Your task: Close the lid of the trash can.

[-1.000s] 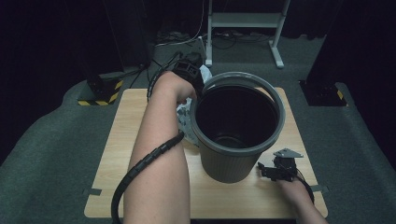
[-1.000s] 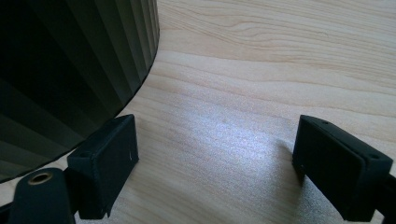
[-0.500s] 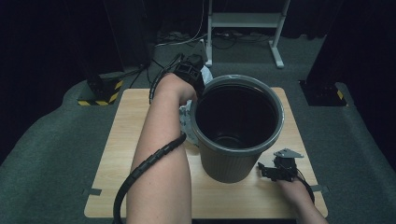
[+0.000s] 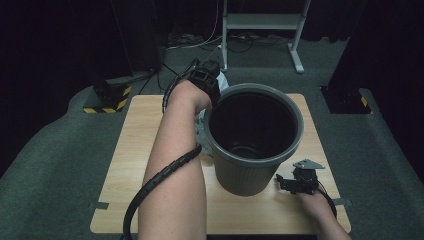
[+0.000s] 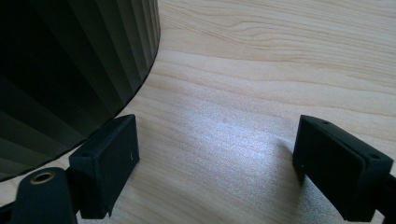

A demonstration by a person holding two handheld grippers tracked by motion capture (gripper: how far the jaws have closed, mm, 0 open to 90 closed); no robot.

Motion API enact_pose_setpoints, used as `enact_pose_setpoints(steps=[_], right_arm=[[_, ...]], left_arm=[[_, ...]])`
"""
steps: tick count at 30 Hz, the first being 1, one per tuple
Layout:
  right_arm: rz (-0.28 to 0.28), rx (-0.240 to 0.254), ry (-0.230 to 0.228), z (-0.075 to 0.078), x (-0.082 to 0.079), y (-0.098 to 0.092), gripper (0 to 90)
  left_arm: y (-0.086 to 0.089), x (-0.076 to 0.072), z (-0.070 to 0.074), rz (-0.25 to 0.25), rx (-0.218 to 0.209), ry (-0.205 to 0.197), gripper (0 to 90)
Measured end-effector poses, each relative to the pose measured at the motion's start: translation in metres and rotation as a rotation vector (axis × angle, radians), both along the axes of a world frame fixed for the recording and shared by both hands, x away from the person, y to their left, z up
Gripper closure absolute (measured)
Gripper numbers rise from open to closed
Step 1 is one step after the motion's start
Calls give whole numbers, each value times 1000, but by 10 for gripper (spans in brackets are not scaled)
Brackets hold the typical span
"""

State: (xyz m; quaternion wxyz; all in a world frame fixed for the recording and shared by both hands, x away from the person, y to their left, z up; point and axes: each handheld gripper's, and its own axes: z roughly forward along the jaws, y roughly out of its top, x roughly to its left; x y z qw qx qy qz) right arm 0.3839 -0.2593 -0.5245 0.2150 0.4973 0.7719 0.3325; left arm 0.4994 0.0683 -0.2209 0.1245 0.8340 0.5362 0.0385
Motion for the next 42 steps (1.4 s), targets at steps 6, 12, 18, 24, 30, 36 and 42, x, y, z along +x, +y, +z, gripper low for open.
enact_pose_setpoints(steps=[6, 12, 18, 24, 30, 36, 42], right_arm=[[2, -3, -2, 0, 0, 0, 139], [2, -1, 0, 0, 0, 0, 139], [2, 0, 0, 0, 0, 0, 139], [4, -3, -2, 0, 1, 0, 139], [3, -4, -2, 0, 1, 0, 139], [3, -3, -1, 0, 1, 0, 138], [3, -4, -1, 0, 1, 0, 138]], left_arm=[[-2, 1, -4, -2, 6, -8, 767], [0, 1, -4, -1, -9, -9, 712], [6, 1, 0, 8, -52, -26, 551], [10, -1, 6, 13, -64, -79, 446], [13, -4, 6, 1, -61, -110, 411], [18, -7, 2, -18, -75, -138, 387], [29, -11, -1, -28, -69, -167, 343]])
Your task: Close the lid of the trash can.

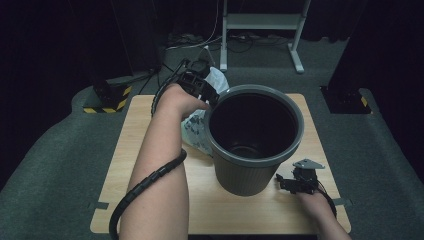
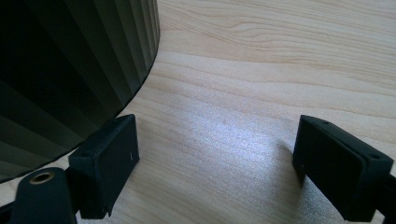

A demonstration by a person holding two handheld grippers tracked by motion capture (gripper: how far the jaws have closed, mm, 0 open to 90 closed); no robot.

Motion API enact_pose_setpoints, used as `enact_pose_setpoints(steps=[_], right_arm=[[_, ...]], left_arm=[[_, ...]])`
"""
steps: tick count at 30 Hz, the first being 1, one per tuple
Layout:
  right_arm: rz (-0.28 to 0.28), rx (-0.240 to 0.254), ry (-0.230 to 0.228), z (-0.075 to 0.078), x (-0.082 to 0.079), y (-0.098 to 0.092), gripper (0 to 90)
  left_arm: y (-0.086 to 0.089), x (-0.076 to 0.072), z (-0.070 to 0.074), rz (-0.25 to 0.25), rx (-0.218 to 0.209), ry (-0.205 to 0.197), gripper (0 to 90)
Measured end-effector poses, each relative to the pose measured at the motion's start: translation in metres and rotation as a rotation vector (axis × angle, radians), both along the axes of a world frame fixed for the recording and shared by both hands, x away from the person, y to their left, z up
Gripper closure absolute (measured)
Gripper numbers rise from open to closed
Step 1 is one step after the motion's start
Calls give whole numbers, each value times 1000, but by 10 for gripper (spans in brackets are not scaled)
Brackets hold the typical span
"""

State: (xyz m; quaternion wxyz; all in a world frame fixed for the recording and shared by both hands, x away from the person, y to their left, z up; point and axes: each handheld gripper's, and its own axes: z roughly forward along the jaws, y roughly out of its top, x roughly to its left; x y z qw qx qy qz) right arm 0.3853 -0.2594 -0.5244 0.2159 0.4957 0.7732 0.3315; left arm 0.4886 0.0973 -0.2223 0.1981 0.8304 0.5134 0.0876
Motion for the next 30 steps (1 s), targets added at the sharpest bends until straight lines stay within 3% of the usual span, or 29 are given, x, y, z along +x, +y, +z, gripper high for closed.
enact_pose_setpoints(steps=[15, 21, 30], right_arm=[[-4, -1, 1, 0, 1, 1, 134], [-4, -1, 1, 0, 1, 1, 134], [-2, -5, -2, 0, 1, 1, 133]], left_arm=[[21, -15, 6, -1, -68, -121, 287], [35, -19, 4, 13, -52, -148, 270], [58, -22, -9, 49, -24, -165, 251]])
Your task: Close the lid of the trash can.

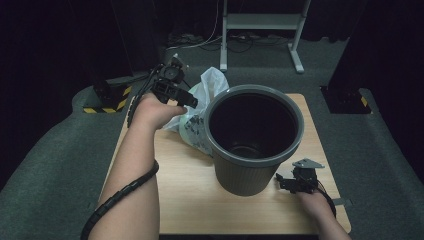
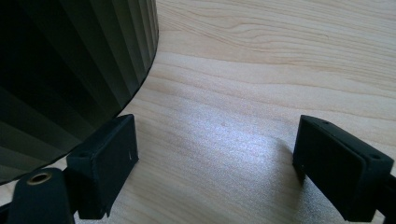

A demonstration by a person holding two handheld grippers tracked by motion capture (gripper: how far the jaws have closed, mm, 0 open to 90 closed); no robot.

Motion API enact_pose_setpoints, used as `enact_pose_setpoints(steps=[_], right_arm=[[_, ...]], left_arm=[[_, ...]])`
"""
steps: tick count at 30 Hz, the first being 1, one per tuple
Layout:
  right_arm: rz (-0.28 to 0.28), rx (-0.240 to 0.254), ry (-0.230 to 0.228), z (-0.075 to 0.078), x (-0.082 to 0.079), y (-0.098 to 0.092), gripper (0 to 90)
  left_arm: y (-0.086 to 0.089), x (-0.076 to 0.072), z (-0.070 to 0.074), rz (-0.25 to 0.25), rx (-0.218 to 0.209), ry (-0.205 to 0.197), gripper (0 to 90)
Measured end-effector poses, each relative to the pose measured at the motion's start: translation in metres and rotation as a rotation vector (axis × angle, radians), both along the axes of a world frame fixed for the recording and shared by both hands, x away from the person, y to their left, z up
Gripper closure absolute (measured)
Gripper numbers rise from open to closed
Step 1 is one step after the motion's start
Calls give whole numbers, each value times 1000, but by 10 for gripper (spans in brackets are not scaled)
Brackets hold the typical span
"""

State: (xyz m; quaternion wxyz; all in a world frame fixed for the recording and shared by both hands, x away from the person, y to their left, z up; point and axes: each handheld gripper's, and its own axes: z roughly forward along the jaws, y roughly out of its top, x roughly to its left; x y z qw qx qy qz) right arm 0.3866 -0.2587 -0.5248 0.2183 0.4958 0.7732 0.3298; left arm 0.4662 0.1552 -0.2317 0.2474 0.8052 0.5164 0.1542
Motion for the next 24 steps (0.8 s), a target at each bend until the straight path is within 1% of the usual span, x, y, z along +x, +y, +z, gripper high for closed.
enact_pose_setpoints(steps=[2, 4, 6, 8, 11, 13, 15, 17, 20, 21, 22, 24], right_arm=[[-1, 1, 1, 0, 0, 0, 132], [-1, 2, 2, 0, 0, 0, 132], [-1, 2, 3, 0, 0, 0, 132], [-2, 1, 2, 0, 0, 0, 132], [1, 1, 0, 0, 0, 0, 131], [1, 0, 0, 0, 0, 0, 131], [1, 0, 0, 0, 0, 0, 131], [1, 1, 0, 0, 0, 0, 131], [1, 1, 1, 0, 0, 0, 131], [1, 1, 0, 0, 0, 0, 131], [1, 1, 0, 0, 0, 0, 131], [1, 0, 1, 0, 0, 0, 131]], left_arm=[[4, -1, -2, -2, 2, -5, 239], [5, -3, -6, -17, 19, -9, 214], [7, -5, -9, -16, 27, -14, 191], [10, -6, -12, -9, 17, -16, 184], [16, -7, -18, 10, 23, -27, 163], [22, -9, -23, 22, 8, -32, 162], [28, -10, -30, 31, -13, -27, 160], [32, -11, -37, 32, -10, -23, 161], [40, -13, -45, 40, -27, -27, 161], [44, -14, -47, 42, -26, -24, 161], [46, -15, -49, 44, -20, -33, 161], [50, -17, -56, 47, -15, -36, 164]])
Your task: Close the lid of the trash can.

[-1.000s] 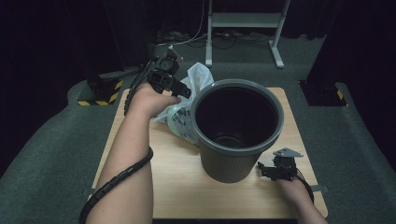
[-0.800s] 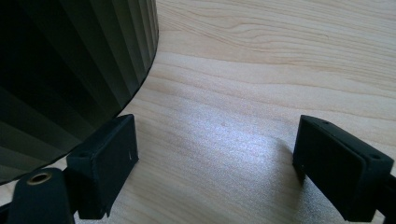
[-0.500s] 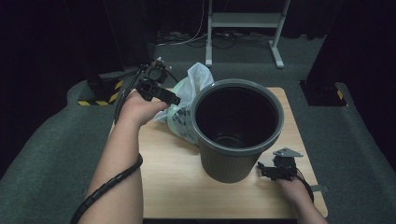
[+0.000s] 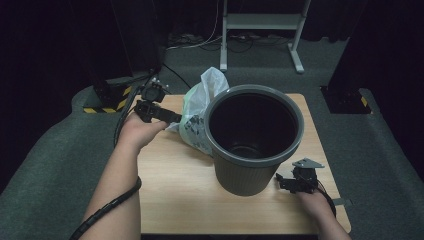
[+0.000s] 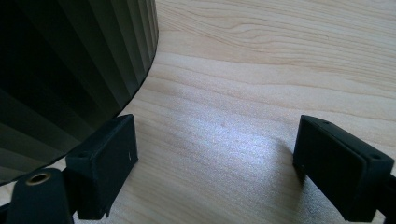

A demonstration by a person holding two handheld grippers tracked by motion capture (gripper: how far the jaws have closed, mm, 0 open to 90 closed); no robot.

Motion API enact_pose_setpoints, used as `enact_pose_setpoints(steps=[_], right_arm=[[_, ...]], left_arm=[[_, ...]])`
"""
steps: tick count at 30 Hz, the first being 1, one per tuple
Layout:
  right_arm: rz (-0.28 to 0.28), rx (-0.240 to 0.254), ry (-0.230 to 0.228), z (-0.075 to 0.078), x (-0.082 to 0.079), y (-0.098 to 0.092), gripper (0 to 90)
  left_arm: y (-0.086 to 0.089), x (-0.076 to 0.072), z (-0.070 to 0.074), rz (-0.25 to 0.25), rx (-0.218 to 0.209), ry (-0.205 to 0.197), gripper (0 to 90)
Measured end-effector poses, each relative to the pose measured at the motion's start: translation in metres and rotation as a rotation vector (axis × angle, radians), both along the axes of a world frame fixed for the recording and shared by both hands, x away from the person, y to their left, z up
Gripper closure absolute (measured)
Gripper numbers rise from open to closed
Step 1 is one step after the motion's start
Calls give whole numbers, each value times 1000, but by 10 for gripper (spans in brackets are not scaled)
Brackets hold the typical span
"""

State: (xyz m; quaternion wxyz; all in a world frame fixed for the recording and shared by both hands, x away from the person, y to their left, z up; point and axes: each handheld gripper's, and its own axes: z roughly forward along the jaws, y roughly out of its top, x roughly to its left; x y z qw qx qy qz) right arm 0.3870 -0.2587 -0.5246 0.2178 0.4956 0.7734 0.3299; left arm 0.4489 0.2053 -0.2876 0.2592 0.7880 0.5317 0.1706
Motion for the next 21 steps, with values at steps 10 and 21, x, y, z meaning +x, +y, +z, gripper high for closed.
enact_pose_setpoints(steps=[10, 21], right_arm=[[1, 4, 4, 0, 0, 0, 129], [5, 2, 3, 0, 1, 0, 125]], left_arm=[[33, -14, -49, 33, -35, -1, 149], [54, -39, -105, 34, -100, -3, 148]])
